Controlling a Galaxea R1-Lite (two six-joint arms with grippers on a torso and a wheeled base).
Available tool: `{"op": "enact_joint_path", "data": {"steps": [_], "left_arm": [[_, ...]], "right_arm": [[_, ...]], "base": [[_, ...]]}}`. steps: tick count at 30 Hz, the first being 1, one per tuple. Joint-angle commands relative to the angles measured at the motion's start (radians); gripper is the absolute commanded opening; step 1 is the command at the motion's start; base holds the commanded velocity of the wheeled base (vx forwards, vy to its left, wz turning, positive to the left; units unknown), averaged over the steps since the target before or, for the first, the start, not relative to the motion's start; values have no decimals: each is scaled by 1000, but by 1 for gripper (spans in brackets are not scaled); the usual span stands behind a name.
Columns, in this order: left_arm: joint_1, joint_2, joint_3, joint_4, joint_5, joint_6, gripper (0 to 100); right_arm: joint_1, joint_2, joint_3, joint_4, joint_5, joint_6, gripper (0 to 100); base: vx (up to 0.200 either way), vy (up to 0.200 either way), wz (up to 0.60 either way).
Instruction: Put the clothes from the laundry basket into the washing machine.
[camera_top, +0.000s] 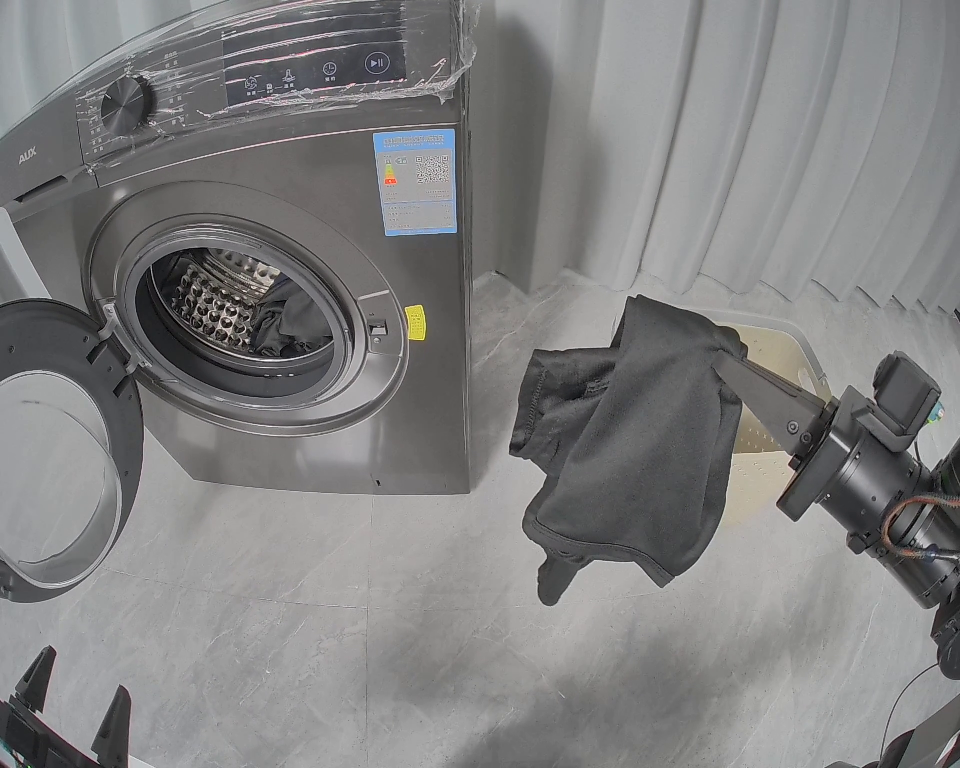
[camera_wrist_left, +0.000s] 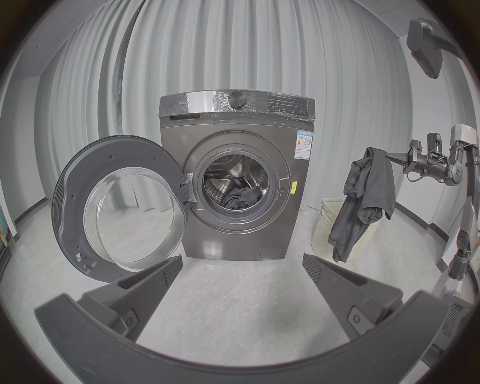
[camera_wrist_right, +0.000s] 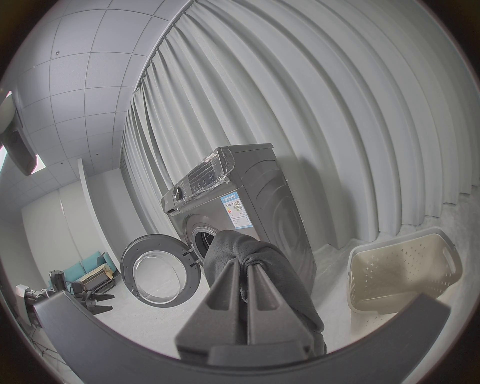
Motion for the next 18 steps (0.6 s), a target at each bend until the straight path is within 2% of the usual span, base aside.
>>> {"op": "enact_joint_path", "data": {"steps": [1,18], "left_arm": [[1,-9,16,0,0,1,100],[1,-9,16,0,-1,-1,100]], "right_arm": [[0,3,1,-1,1,0,0],[0,10,-2,-1,1,0,0]], "base": [[0,200,0],[0,200,0]]}}
